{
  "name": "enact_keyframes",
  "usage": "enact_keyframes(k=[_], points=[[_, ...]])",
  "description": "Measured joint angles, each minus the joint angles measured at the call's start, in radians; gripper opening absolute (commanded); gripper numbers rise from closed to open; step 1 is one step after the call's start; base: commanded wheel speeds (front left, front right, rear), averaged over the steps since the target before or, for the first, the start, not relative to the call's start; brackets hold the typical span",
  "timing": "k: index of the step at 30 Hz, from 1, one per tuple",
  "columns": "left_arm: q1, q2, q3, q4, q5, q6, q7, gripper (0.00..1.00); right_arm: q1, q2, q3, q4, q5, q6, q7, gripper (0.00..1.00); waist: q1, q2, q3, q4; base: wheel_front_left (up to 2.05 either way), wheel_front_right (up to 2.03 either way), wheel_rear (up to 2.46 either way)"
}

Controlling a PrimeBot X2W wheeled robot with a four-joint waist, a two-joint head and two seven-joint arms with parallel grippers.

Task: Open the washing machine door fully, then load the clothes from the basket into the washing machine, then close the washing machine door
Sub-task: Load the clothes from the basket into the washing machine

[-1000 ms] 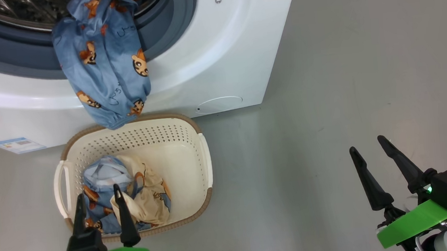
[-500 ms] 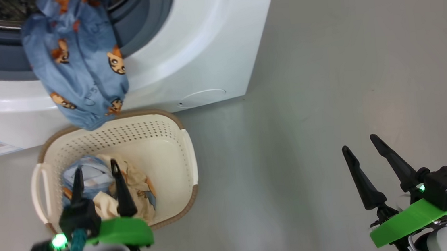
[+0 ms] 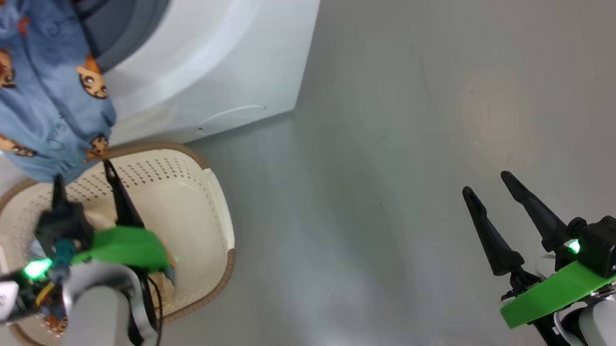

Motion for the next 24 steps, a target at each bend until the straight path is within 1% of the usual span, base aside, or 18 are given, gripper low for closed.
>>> enact_keyframes(k=[6,10,14,21,24], points=[[-0.114,0.007,0.040,0.097,-0.004,0.000,0.000,1.00,-0.020,-0.008,0.006,-0.003,0.001,0.000,0.000,1.00,-0.0001,0.0000,0.048,-0.019,0.00,0.00,0.00],[-0.176,0.016,0.087,0.130,-0.014,0.000,0.000,1.00,-0.037,-0.012,0.009,-0.004,0.005,0.000,0.000,1.00,-0.0001,0.0000,0.078,-0.028,0.00,0.00,0.00],[-0.205,0.014,0.132,0.155,-0.039,-0.011,0.000,1.00,-0.040,-0.016,0.019,-0.004,0.009,0.000,0.000,1.00,0.0000,0.0000,0.094,-0.039,0.00,0.00,0.00],[-0.257,0.019,0.193,0.200,-0.047,-0.026,0.000,1.00,-0.045,-0.015,0.033,-0.013,0.022,0.000,0.000,1.00,0.0000,0.0000,0.113,-0.046,0.00,0.00,0.00],[-0.277,0.019,0.214,0.209,-0.047,-0.026,0.000,1.00,-0.055,-0.016,0.033,-0.014,0.027,0.000,0.000,1.00,0.0000,0.0000,0.119,-0.047,0.00,0.00,0.00]])
